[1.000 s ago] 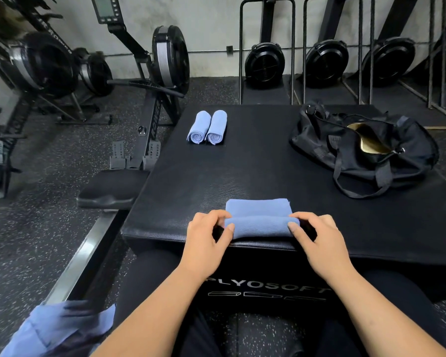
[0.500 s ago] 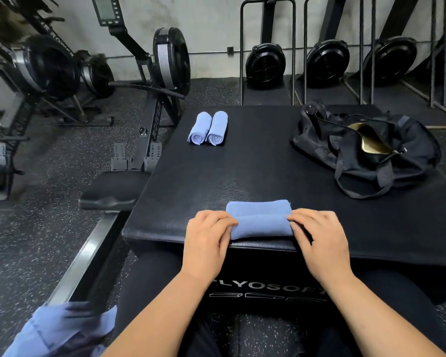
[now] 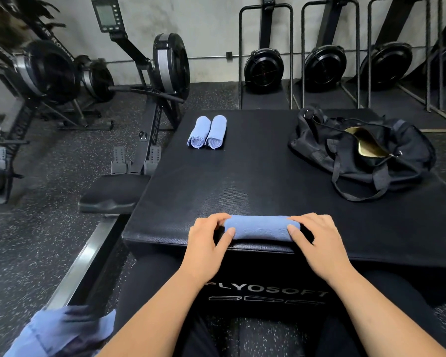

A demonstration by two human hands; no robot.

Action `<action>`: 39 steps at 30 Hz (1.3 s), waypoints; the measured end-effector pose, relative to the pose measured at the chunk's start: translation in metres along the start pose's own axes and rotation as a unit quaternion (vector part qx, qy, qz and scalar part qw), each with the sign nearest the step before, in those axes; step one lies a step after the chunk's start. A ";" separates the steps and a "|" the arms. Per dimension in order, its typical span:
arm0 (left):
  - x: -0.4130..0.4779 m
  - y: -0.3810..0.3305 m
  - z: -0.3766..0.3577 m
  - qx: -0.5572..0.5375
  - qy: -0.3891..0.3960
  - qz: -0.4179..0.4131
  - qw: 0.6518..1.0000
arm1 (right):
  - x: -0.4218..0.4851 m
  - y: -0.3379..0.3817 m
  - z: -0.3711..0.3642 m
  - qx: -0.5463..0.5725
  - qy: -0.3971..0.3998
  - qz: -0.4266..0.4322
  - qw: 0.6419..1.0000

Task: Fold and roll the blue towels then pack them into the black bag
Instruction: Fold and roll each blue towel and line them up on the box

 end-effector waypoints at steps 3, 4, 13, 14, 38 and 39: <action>0.004 0.002 -0.001 0.010 0.000 0.004 1.000 | 0.002 -0.001 -0.003 0.006 0.002 -0.015 1.000; 0.006 0.002 -0.001 0.016 -0.005 -0.005 1.000 | 0.003 -0.001 -0.002 0.009 0.001 -0.017 1.000; 0.028 -0.012 0.000 0.036 -0.071 0.000 0.997 | 0.021 0.017 0.006 -0.065 0.067 0.063 0.994; 0.030 -0.015 0.001 0.037 -0.082 0.000 0.996 | 0.020 0.016 0.007 -0.071 0.079 0.065 0.992; 0.055 -0.027 -0.011 0.070 0.137 0.009 0.988 | 0.025 0.058 -0.022 -0.145 0.119 0.039 0.981; 0.058 -0.027 -0.012 0.069 0.145 0.009 0.987 | 0.028 0.059 -0.024 -0.149 0.119 0.038 0.981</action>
Point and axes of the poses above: each hand's wrist, its own x-axis towards the middle knuckle, its own z-axis out of the back of the hand, y = z × x, the point moved 3 cm from there along x, towards the middle knuckle, and after that the axes turned 2 degrees about z, right-handed, at the moved point
